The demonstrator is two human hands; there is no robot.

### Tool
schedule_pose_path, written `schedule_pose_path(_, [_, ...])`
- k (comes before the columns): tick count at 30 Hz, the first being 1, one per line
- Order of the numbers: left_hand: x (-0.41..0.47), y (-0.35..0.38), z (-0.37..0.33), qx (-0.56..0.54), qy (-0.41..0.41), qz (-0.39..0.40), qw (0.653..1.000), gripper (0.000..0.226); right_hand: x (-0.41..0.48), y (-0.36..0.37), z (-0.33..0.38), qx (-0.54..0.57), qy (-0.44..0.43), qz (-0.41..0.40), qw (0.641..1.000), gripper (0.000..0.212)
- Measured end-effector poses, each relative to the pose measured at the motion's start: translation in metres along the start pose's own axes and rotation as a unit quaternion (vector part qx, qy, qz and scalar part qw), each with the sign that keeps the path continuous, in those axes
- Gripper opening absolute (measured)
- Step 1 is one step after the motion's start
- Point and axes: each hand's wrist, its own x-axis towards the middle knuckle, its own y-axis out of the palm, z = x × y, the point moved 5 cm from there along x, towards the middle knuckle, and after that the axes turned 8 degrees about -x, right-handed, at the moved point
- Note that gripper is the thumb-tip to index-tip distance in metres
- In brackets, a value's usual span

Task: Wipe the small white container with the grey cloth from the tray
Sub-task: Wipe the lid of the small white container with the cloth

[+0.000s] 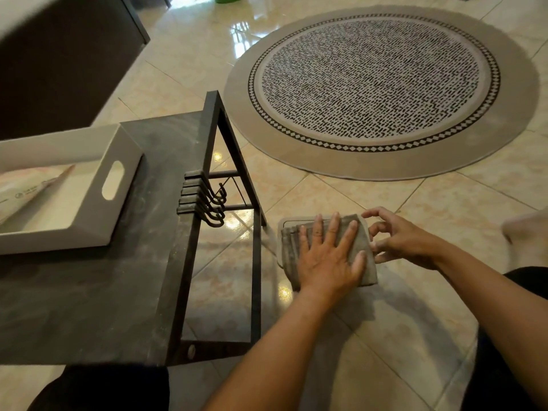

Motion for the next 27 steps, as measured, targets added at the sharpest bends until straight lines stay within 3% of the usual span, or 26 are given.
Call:
schedule_pose_path(8, [0.013,-0.006,0.001,0.005,-0.008,0.007,1.000,0.063,0.003,-0.003,-0.001,0.012,0.004,0.007,1.000,0.064])
schedule_pose_path(12, [0.015,-0.004,-0.009,0.018,0.035,0.020,0.999,0.061,0.003,-0.003,0.002,0.006,0.000,0.011,1.000,0.062])
schedule_pose_path(18, [0.003,-0.014,0.025,-0.019,-0.072,-0.038,0.996,0.064,0.002,-0.003,0.001,0.006,0.009,-0.004,1.000,0.060])
schedule_pose_path(24, [0.006,-0.004,-0.007,0.022,-0.011,0.009,1.000,0.062,0.002,-0.001,0.005,0.017,0.007,0.008,1.000,0.062])
schedule_pose_path(27, [0.020,-0.018,0.024,0.001,-0.082,-0.006,0.997,0.064,0.001,-0.001,0.003,0.021,0.014,0.001,1.000,0.062])
